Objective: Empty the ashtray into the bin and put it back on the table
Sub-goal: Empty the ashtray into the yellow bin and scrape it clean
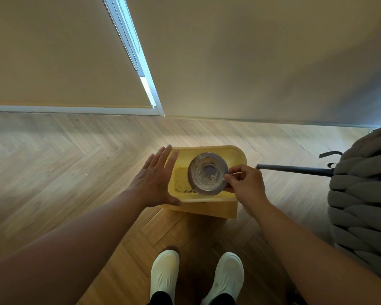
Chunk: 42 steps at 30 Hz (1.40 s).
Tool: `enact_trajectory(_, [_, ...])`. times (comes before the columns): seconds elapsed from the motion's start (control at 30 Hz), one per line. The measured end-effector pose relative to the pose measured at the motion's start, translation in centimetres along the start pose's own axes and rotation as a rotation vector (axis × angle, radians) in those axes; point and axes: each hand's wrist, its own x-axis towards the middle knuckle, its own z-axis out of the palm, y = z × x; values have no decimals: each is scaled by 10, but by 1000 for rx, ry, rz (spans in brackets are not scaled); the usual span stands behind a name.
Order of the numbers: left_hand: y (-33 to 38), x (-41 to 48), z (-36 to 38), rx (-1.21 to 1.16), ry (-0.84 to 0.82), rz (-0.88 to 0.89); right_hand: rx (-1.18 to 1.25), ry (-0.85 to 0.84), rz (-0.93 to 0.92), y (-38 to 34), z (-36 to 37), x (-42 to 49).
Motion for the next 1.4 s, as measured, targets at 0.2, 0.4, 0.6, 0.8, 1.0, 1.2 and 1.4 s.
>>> enact_trajectory(0.2, [0, 1, 2, 28, 12, -12, 83, 8, 50, 1, 2, 1])
enact_trajectory(0.4, [-1, 3, 3, 48, 23, -25, 130, 5, 84, 0, 3, 1])
enact_trajectory(0.6, [-2, 4, -2, 33, 32, -19, 183, 2, 103, -1, 1, 1])
enact_trajectory(0.8, [6, 1, -9, 10, 117, 32, 264, -23, 129, -5, 1, -1])
enact_trajectory(1.0, [14, 3, -12, -76, 182, 80, 309, -114, 116, -11, 0, -2])
enact_trajectory(1.2, [13, 5, -10, -148, 187, 54, 302, -182, 102, -13, 1, -2])
enact_trajectory(1.4, [11, 4, -10, -120, 169, 79, 134, -217, 2, -14, 2, -2])
